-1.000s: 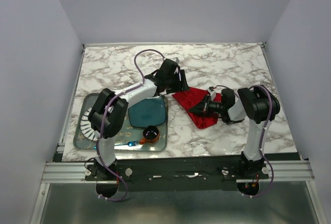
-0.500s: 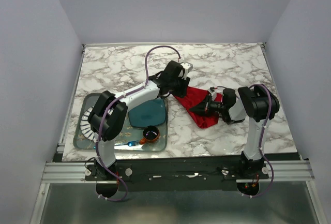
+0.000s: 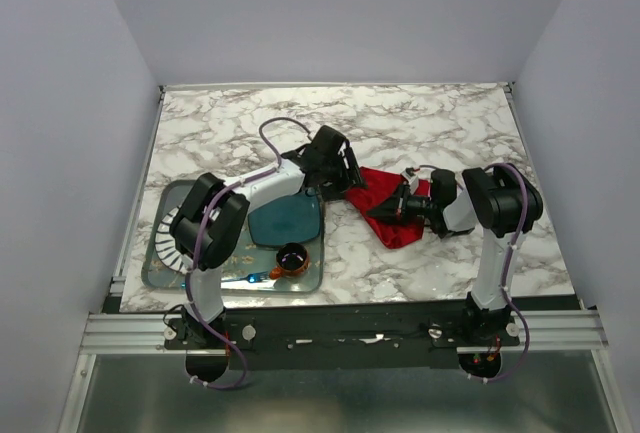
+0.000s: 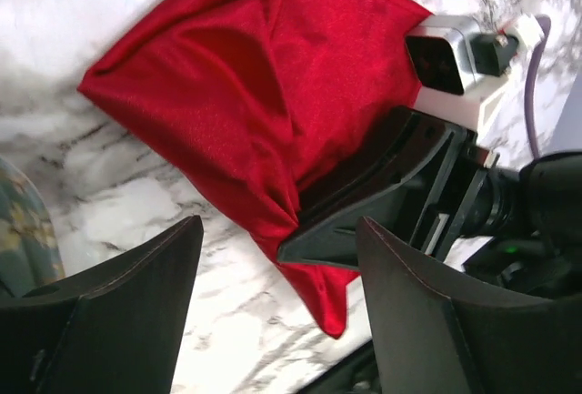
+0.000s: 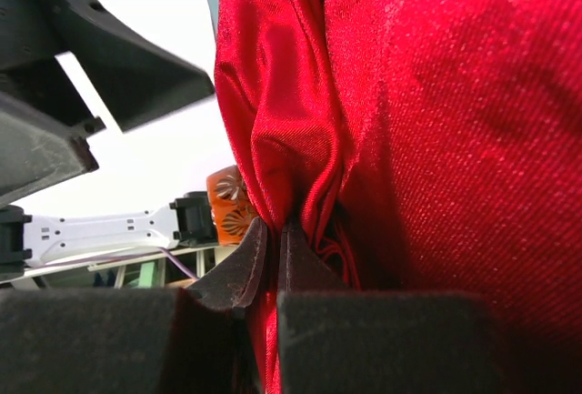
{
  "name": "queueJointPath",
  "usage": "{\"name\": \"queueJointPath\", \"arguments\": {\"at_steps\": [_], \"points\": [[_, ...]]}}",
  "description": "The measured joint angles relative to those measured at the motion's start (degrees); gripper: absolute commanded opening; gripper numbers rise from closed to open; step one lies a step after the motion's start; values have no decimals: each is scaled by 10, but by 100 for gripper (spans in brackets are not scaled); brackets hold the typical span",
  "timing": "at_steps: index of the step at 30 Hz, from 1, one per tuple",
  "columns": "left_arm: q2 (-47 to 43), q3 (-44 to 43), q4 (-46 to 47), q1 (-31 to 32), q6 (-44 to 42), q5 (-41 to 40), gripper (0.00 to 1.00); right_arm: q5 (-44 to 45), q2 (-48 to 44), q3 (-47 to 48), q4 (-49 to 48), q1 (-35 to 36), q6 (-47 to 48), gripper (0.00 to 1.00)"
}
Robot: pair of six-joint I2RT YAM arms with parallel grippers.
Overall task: Fold the napkin, place the utensils inside, and roll it up
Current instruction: Roll the napkin with the utensil
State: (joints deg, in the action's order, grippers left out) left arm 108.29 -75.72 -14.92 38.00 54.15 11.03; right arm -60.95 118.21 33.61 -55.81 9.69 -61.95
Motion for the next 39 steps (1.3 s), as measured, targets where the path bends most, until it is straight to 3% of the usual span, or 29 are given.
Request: {"name": "queueJointPath", "arguments": {"at_steps": [2, 4, 10, 16, 21, 27, 28, 31, 36, 39], "points": [[4, 0, -7, 1, 51, -1, 72, 0, -3, 0, 8, 0, 8, 1], [8, 1, -13, 1, 96, -5, 65, 0, -5, 1, 16, 0, 14, 1], [9, 30, -9, 1, 205, -29, 65, 0, -7, 2, 24, 0, 21, 1], [35, 42, 15, 0, 255, -43, 70, 0, -8, 4, 29, 0, 23, 0], [39, 57, 69, 0, 273, -59, 67, -1, -8, 5, 33, 0, 25, 1], [43, 75, 120, 4, 268, -94, 40, -4, -10, 11, 53, -1, 38, 3], [44, 77, 126, 4, 266, -97, 27, -4, -12, 13, 61, -1, 43, 3], [46, 83, 143, 9, 248, -111, 9, -7, -16, 24, 95, -1, 69, 3], [47, 83, 156, 23, 231, -141, 2, -12, -23, 46, 169, 0, 112, 4], [47, 75, 147, 29, 217, -155, 0, -14, -25, 61, 215, 0, 141, 11]]}}
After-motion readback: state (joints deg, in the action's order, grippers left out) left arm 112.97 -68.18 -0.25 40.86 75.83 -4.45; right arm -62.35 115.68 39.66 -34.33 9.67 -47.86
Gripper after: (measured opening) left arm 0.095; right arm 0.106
